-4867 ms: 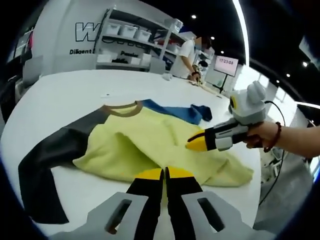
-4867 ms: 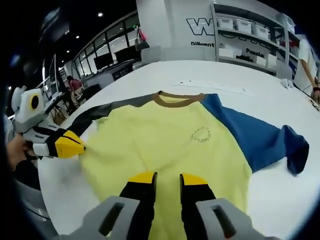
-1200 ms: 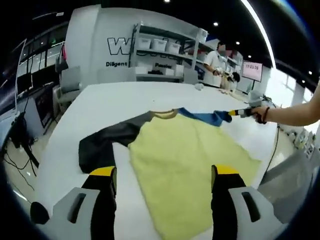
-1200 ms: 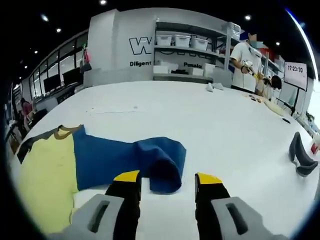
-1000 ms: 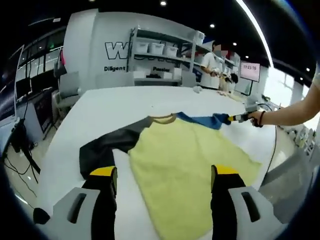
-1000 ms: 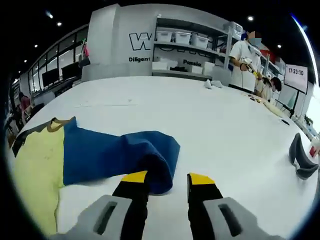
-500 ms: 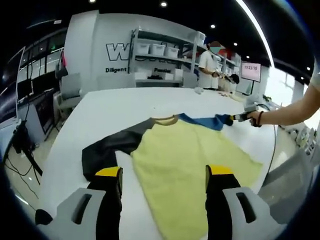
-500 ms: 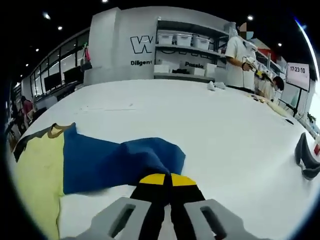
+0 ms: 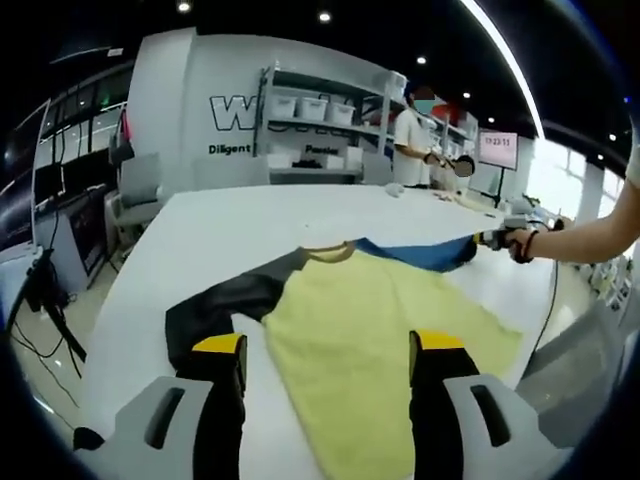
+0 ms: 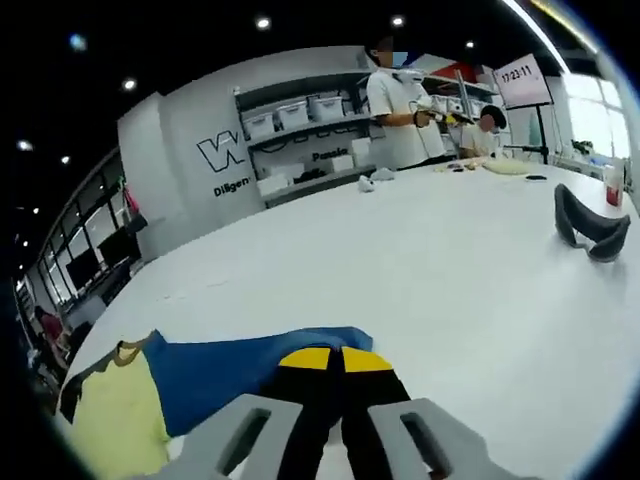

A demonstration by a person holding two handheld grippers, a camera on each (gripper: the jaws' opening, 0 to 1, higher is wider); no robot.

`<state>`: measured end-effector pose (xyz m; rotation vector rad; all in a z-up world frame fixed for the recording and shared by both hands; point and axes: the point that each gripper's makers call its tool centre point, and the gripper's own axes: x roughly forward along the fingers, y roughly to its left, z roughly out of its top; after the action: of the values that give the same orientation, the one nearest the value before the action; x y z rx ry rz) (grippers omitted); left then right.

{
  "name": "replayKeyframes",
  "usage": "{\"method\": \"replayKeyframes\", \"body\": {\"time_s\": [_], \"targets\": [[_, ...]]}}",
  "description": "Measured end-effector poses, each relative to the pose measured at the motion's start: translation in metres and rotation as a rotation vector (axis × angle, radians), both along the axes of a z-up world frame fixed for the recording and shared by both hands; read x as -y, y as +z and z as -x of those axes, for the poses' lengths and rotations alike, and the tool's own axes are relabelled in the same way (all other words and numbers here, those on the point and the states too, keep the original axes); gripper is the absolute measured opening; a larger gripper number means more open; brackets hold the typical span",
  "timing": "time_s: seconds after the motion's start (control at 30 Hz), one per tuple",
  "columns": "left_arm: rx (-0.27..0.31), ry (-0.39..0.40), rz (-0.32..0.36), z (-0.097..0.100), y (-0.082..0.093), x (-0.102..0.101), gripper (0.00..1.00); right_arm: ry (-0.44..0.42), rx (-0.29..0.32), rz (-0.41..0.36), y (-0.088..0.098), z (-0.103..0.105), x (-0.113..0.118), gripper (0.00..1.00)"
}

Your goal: Fold the garment on the visible template until the final outline fits inside the template.

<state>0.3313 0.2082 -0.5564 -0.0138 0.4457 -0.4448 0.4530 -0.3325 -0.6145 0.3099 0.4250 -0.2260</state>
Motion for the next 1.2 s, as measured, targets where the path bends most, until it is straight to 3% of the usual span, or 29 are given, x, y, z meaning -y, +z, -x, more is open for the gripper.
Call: {"method": "replayKeyframes", "body": {"time_s": [0.2,0.53,0.67,0.8,1.2], "targets": [[-0.015,-0.007,0.006,0.003,-0.002,0.001,0.64,-0.018,-0.006,-0.045,-0.004,0.002,-0.006,0.00],[-0.002,0.001,0.021,0.005,0.004,-0.006,0.67,0.005,0.056,-0.077,0.016,-0.011,-0.026,0.00],[0.024,0.009,0.048,0.009,0.014,-0.009,0.68,0.131,0.134,-0.084,0.043,-0.031,-0.078,0.00],[0.041,0.004,0.058,0.010,0.018,-0.009,0.69,0.230,0.164,-0.077,0.056,-0.038,-0.115,0.00],[0.054,0.013,0.092,0.014,0.026,-0.009,0.75,0.436,0.191,-0.085,0.070,-0.045,-0.214,0.00]]}}
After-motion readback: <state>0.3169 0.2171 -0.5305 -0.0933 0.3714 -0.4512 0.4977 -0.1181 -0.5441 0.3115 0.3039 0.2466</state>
